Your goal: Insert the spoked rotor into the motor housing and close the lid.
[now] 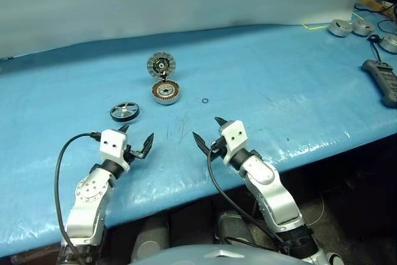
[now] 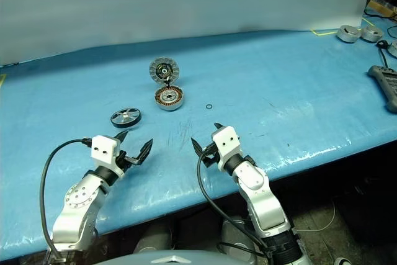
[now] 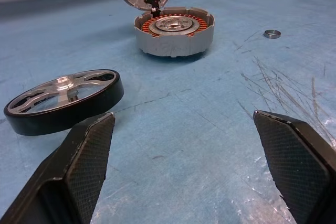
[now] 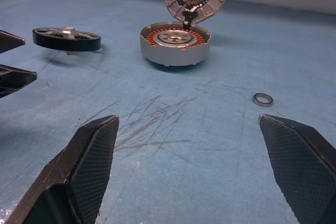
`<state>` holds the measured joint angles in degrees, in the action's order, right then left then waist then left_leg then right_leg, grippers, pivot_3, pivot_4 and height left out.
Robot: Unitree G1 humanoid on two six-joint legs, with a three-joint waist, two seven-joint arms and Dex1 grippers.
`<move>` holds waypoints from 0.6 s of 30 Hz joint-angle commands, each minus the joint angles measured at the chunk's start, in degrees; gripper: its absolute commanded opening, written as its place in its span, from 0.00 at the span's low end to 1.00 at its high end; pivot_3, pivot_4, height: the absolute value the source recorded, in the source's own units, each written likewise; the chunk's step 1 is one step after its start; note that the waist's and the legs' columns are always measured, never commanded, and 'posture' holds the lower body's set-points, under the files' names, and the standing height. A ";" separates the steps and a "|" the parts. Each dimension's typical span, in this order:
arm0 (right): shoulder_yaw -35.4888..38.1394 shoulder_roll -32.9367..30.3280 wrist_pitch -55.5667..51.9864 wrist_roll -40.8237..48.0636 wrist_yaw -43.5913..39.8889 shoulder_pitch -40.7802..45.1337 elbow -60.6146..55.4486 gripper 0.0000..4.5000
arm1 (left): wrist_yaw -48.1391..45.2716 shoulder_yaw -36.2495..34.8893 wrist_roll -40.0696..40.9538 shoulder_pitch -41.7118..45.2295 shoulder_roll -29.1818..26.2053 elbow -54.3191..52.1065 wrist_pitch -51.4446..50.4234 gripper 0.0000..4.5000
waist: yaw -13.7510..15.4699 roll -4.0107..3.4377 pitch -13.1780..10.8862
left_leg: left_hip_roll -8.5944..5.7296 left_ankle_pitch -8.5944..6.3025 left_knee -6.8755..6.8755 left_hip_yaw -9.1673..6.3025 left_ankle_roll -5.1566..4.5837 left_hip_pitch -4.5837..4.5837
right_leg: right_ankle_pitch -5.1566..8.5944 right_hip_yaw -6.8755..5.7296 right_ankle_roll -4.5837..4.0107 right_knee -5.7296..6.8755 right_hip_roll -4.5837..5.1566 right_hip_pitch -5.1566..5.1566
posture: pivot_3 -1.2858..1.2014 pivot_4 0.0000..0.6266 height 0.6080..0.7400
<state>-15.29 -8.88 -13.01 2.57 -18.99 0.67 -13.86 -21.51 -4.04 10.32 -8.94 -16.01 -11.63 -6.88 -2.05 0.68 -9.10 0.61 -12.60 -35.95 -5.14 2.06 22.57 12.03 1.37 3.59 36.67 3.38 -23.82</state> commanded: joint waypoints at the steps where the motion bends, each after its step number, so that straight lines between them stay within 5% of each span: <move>1: 0.36 -0.03 0.85 0.08 -0.25 0.41 -1.13 1.00 | 0.06 -0.82 0.45 0.28 0.15 -0.60 1.75 1.00 | 0.00 0.00 0.00 | 0.00 0.00 0.00 0.00 0.00 0.00 | 0.00 0.00 0.00 0.00 0.00 0.00 | 0.52 0.24 1.00; 18: 0.21 -0.23 0.37 0.06 -0.24 0.31 -1.44 1.00 | 0.08 -0.59 0.48 0.08 0.19 -0.80 1.70 1.00 | 0.00 0.00 0.00 | 0.00 0.00 -0.01 0.00 0.00 0.00 | 0.00 0.00 0.00 0.01 0.00 0.00 | 0.52 0.24 1.00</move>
<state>-15.35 -9.11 -13.05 2.54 -18.98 0.67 -13.86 -21.34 -4.05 10.30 -9.04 -15.92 -11.45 -6.44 -2.05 0.68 -9.10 0.61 -12.60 -35.96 -5.14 2.06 22.57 12.03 1.37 3.59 36.67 3.38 -23.81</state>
